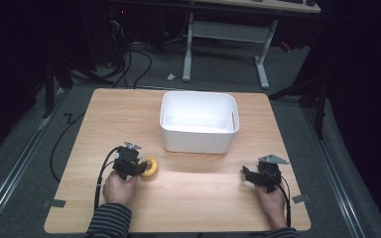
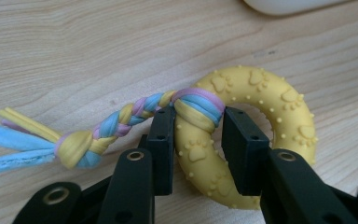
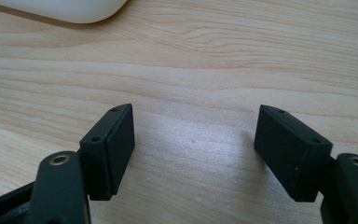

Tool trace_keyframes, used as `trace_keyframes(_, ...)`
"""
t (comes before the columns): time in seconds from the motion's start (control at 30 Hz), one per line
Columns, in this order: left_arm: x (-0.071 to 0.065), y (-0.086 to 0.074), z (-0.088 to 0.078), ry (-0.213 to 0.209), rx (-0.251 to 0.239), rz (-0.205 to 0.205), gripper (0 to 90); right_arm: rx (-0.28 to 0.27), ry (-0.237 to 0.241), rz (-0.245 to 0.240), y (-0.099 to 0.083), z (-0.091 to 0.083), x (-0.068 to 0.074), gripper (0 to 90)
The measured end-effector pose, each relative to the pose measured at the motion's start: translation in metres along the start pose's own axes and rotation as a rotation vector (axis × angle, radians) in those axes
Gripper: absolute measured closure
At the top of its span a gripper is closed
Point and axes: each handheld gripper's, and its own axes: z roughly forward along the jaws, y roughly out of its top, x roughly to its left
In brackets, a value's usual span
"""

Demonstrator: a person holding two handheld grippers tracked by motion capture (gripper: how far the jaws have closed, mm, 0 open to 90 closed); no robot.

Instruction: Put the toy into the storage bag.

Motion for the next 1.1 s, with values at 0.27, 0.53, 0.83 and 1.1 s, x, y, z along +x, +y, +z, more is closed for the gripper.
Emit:
trace_keyframes(0.27,-0.002,0.000,-0.014,-0.030,-0.015,0.007,65.5,-0.001,-0.002,0.002,0.000,0.000,0.001,29.1)
trace_keyframes(0.53,-0.003,0.009,-0.037,-0.058,-0.060,0.009,65.6,0.000,0.000,0.001,0.000,0.000,0.000,28.7)
trace_keyframes(0.83,-0.005,0.010,-0.072,-0.075,-0.126,-0.017,65.6,0.002,0.008,-0.007,0.000,0.000,0.001,27.8)
trace_keyframes(1.1,-0.005,0.021,-0.087,-0.117,-0.161,-0.020,65.8,0.002,0.008,-0.005,0.000,0.000,0.001,27.8)
